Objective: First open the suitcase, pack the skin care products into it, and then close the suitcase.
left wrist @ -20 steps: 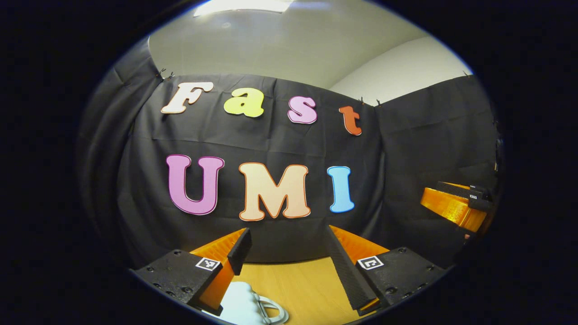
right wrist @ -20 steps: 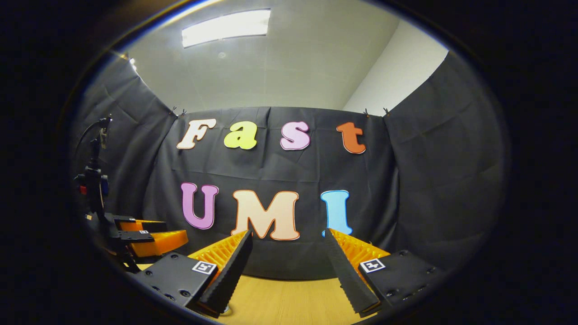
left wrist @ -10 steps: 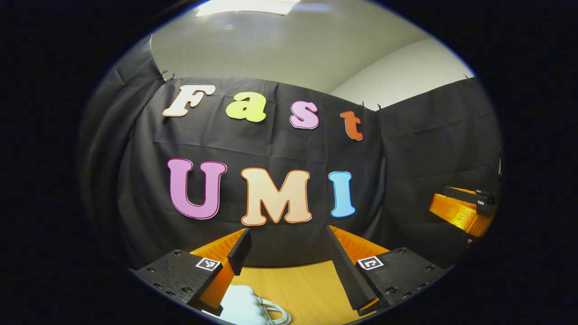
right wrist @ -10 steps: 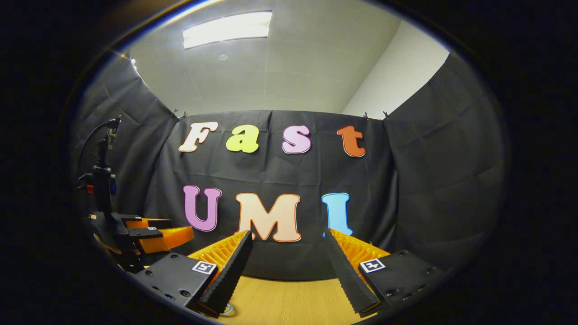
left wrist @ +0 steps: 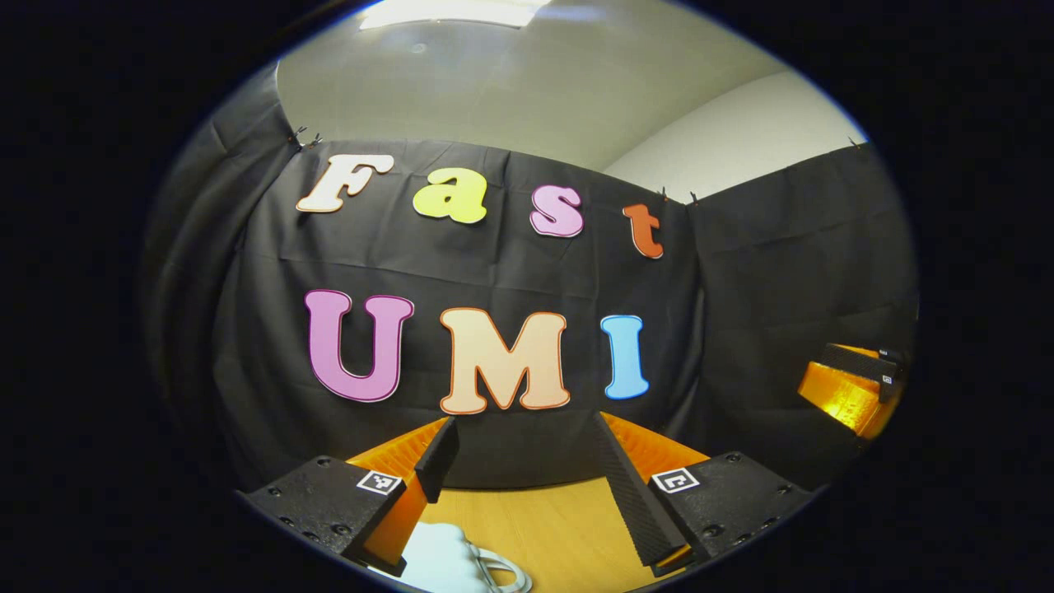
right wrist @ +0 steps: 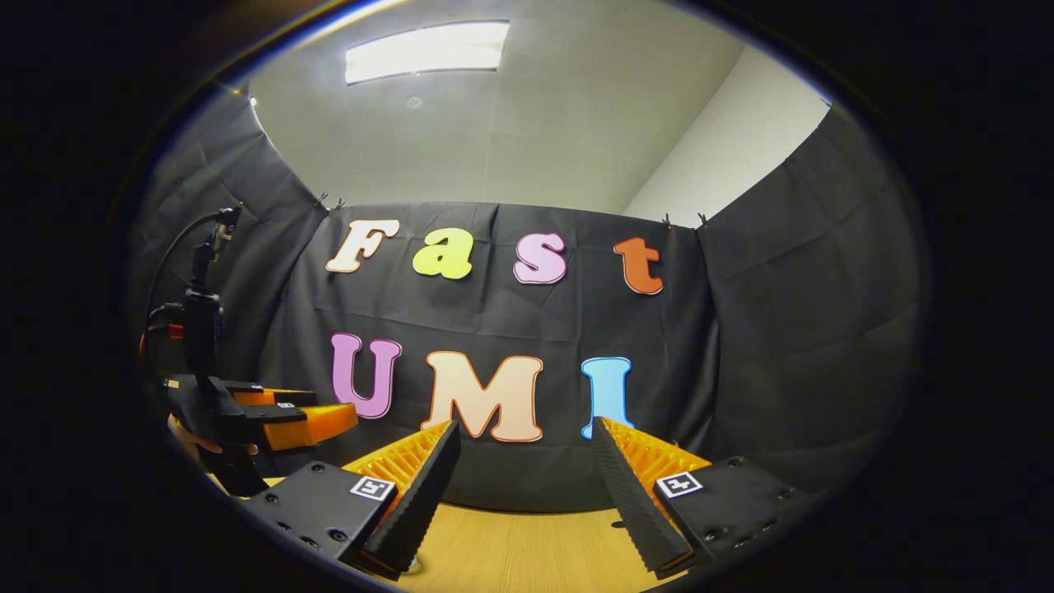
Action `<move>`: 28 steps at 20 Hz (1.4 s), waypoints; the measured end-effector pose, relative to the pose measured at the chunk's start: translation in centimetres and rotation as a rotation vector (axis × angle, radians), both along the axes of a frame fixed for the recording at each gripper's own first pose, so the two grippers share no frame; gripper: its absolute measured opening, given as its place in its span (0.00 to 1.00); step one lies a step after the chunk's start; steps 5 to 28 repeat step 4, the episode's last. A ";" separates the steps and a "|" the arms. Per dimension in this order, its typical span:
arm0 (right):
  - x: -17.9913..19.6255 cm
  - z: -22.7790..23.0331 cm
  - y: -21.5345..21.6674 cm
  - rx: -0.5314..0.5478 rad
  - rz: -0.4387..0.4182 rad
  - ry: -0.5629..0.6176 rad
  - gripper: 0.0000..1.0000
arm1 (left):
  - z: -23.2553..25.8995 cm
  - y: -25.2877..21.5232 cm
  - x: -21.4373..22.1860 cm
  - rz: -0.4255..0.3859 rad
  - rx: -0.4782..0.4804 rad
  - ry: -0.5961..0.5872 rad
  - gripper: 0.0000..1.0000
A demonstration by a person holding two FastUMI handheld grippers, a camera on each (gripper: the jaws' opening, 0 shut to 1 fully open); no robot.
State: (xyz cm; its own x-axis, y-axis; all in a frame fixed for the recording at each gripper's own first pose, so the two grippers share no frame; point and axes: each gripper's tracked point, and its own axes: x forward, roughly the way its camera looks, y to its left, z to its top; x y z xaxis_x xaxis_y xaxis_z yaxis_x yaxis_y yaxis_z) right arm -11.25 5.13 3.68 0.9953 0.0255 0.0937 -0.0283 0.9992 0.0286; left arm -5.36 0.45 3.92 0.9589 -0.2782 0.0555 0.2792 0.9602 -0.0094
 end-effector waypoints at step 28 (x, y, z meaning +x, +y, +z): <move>-0.1 0.0 -0.3 0.003 -0.008 0.005 0.99 | 0.2 -0.2 0.3 -0.005 0.032 0.001 0.94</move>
